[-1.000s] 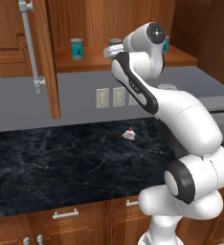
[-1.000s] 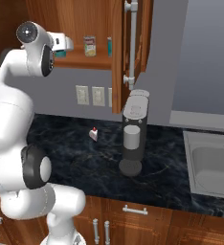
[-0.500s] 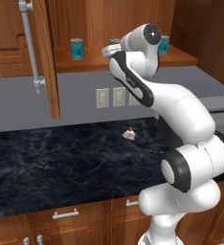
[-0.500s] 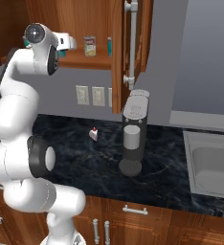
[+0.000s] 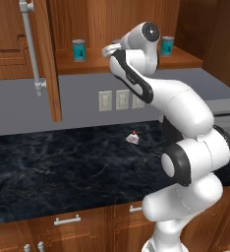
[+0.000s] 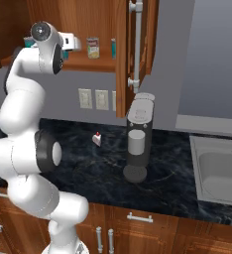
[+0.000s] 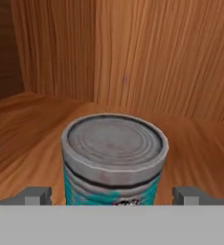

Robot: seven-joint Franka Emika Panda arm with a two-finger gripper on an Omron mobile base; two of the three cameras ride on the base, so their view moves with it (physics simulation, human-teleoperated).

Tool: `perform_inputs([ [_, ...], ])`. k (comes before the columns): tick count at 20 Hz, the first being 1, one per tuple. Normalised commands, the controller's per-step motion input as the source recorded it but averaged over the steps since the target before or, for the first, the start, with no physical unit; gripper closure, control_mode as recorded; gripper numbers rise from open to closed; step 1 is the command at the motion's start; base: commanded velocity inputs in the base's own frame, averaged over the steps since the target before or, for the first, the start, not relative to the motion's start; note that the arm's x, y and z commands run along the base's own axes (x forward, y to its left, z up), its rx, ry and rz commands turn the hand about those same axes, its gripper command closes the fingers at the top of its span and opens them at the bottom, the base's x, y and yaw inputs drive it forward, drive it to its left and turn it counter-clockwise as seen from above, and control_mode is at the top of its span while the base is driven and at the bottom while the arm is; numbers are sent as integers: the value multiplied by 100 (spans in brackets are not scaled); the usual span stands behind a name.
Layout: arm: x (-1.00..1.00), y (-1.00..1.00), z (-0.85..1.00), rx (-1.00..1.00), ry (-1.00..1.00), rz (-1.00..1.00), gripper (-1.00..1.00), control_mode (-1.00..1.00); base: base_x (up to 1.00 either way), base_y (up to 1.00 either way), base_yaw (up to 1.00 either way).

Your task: Stack two cans on top of the other two cans in the cabinet.

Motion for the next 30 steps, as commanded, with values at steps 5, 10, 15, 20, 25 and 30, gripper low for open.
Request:
perform_inputs([
  [5,22,4,-3,0,3,0,-100,-100,0,0,0],
  [10,23,2,-4,0,0,0,-100,-100,0,0,0],
  [15,5,7,-4,1,0,0,100,-100,0,0,0],
  [20,-2,1,-4,4,0,0,100,-100,0,0,0],
  [25,-19,2,6,13,-6,1,100,-100,0,0,0],
  [30,-21,16,18,17,-15,2,100,-100,0,0,0],
])
